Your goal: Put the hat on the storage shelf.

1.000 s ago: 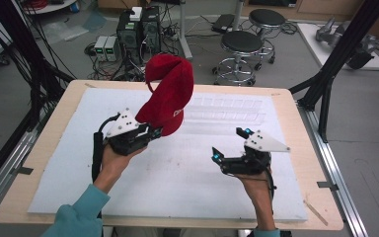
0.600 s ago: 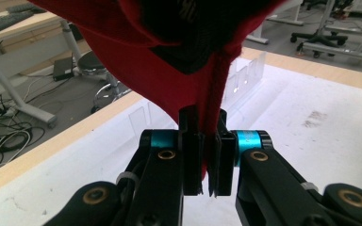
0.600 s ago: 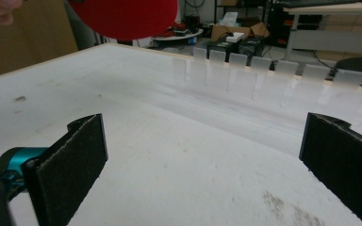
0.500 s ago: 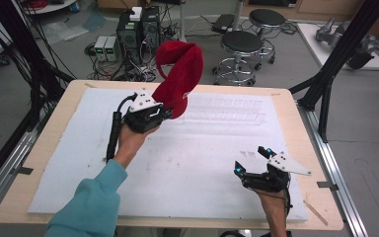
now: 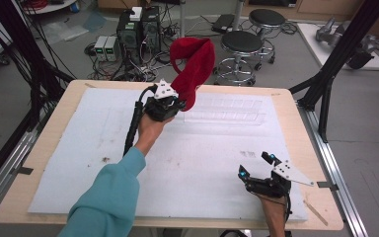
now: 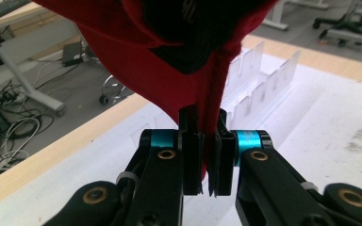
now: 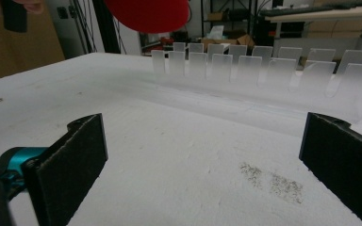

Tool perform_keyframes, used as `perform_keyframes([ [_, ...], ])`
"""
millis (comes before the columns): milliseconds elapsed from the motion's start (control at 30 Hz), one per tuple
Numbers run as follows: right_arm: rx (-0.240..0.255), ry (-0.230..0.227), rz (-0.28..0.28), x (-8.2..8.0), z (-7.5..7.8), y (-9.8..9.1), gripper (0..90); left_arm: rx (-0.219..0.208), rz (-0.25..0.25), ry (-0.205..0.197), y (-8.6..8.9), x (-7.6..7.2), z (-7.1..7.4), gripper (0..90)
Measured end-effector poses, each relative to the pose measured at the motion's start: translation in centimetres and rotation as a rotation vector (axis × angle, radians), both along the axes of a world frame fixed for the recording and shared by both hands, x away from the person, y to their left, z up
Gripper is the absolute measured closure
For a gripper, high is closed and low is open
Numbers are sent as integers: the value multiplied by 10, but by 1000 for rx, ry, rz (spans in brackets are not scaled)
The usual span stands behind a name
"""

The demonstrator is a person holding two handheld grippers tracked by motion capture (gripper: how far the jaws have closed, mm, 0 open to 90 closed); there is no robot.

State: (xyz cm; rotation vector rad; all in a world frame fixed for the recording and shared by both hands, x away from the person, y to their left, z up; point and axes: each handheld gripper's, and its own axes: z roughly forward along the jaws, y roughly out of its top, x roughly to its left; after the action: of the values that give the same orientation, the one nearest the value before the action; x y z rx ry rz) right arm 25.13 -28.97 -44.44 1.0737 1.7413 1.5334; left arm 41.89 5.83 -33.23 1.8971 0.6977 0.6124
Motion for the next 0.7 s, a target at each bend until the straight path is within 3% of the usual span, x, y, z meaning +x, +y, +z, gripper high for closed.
perform_keyframes([
  [167, 0, -43, -6, 1, -5, -1, 4, 20, 23, 20, -11, 5, -8, 855],
  [400, -10, -59, -26, 1, -6, 1, 4, 66, 39, 16, -22, 7, -14, 855],
  [700, 15, -77, -37, 5, -7, 0, 4, 62, 83, 7, -26, 8, -17, 855],
])
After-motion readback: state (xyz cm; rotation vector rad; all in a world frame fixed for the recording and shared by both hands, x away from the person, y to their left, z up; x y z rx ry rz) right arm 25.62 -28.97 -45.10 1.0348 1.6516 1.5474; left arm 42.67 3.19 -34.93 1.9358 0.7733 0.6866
